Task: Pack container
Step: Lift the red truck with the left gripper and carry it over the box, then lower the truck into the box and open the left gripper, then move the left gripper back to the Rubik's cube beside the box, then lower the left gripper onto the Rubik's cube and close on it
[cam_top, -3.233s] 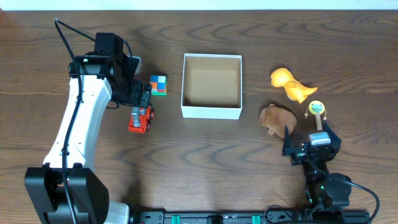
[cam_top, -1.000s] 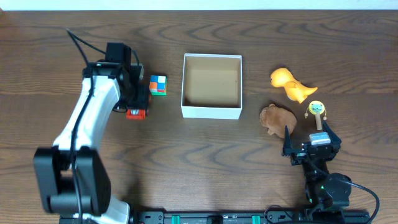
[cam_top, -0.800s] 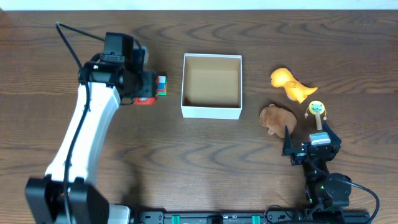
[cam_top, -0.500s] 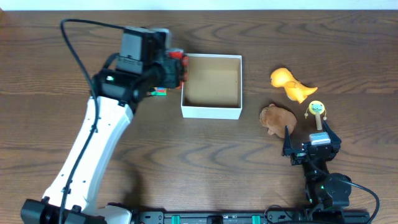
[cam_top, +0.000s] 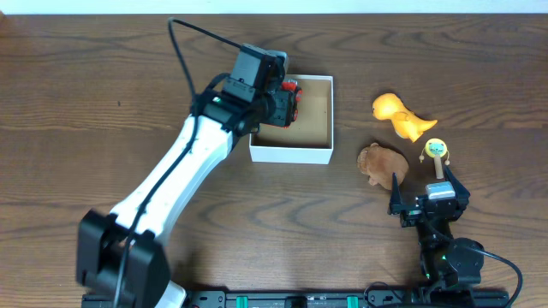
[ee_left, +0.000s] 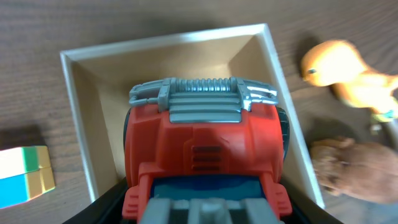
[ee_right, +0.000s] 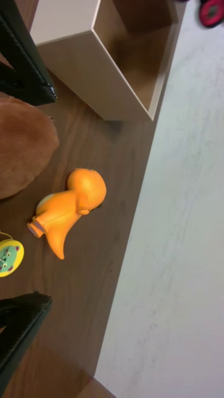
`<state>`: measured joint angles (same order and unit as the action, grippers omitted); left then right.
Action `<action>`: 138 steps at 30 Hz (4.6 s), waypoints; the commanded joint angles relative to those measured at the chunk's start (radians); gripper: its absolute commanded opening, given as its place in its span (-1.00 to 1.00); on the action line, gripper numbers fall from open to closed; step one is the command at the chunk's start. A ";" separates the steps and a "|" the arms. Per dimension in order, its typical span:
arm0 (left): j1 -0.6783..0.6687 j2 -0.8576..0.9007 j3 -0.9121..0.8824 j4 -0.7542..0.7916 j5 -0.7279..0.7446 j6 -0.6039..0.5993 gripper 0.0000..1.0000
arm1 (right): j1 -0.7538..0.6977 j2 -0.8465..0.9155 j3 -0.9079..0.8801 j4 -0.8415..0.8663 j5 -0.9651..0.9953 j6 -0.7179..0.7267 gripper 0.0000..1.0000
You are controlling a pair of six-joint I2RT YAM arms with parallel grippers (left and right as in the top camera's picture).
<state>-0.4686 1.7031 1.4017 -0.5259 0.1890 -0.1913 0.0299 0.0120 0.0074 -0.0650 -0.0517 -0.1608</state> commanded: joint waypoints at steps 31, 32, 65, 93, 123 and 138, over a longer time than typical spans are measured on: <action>-0.003 0.141 0.008 -0.019 -0.149 -0.009 -0.31 | -0.013 -0.005 -0.002 -0.004 0.003 0.018 0.98; -0.002 0.146 0.008 -0.019 -0.149 -0.009 -0.31 | -0.013 -0.005 -0.002 -0.004 0.003 0.018 0.98; -0.007 0.173 0.008 -0.106 -0.149 -0.009 0.18 | -0.013 -0.005 -0.002 -0.004 0.003 0.018 0.99; -0.009 0.126 0.122 -0.098 -0.240 0.041 0.12 | -0.013 -0.005 -0.002 -0.004 0.002 0.018 0.98; 0.298 0.185 0.119 -0.153 -0.270 0.167 0.56 | -0.013 -0.005 -0.002 -0.003 0.003 0.018 0.98; 0.298 0.360 0.119 -0.135 -0.209 0.203 0.62 | -0.013 -0.005 -0.002 -0.004 0.003 0.018 0.98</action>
<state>-0.1730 2.0251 1.5040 -0.6586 -0.0227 -0.0021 0.0299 0.0124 0.0074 -0.0650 -0.0517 -0.1608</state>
